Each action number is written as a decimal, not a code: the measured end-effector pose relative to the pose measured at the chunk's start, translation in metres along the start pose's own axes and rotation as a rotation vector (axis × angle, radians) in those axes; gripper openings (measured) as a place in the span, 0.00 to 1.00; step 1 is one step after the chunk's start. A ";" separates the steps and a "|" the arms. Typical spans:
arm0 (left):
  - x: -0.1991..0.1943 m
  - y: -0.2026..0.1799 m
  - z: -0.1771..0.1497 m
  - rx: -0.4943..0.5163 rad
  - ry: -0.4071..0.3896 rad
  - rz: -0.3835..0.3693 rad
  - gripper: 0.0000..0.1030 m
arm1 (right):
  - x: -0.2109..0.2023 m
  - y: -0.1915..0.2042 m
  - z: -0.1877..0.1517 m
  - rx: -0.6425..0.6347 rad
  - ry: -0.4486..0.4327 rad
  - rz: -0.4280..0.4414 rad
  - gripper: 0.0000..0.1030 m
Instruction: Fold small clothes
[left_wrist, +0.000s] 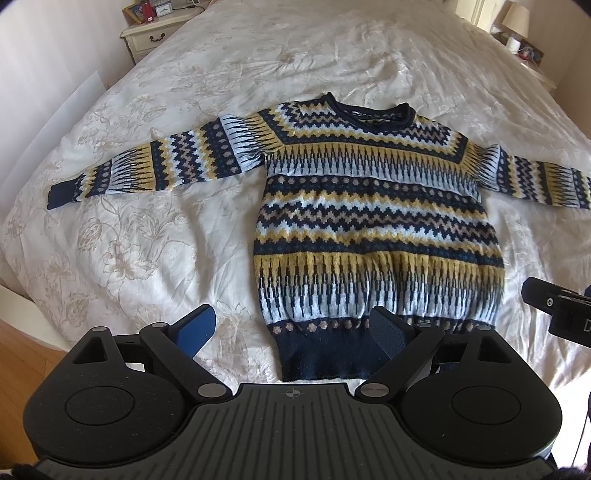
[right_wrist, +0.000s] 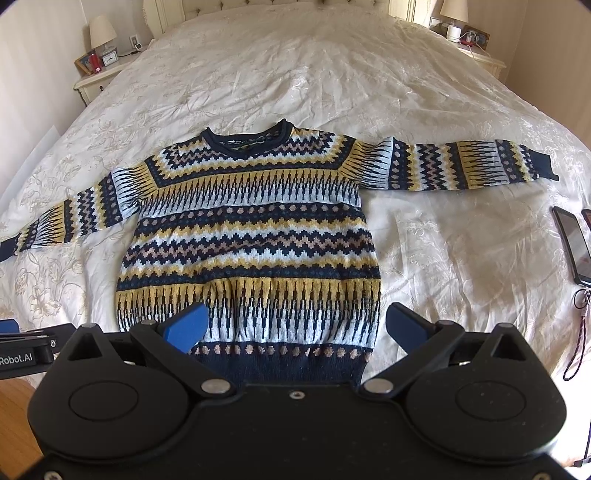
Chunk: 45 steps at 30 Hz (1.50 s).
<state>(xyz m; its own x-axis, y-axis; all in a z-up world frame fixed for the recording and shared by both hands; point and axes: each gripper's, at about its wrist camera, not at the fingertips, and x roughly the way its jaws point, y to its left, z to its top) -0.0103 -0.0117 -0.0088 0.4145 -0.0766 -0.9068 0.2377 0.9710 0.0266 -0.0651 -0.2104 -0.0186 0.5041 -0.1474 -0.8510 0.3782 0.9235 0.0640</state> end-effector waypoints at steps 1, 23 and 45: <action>0.000 0.001 0.000 0.000 0.001 0.000 0.88 | 0.000 0.000 0.000 0.000 0.000 0.000 0.99; -0.001 0.004 -0.009 -0.012 0.005 0.003 0.88 | 0.003 0.010 0.002 -0.010 0.018 0.007 0.99; 0.005 -0.015 0.034 -0.026 -0.113 -0.030 0.88 | 0.015 -0.011 0.021 0.059 -0.055 0.074 0.99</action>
<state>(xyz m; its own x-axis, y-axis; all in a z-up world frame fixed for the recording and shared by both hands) 0.0180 -0.0348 0.0007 0.5045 -0.1298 -0.8536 0.2290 0.9733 -0.0126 -0.0455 -0.2305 -0.0208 0.5734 -0.1000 -0.8131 0.3825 0.9104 0.1578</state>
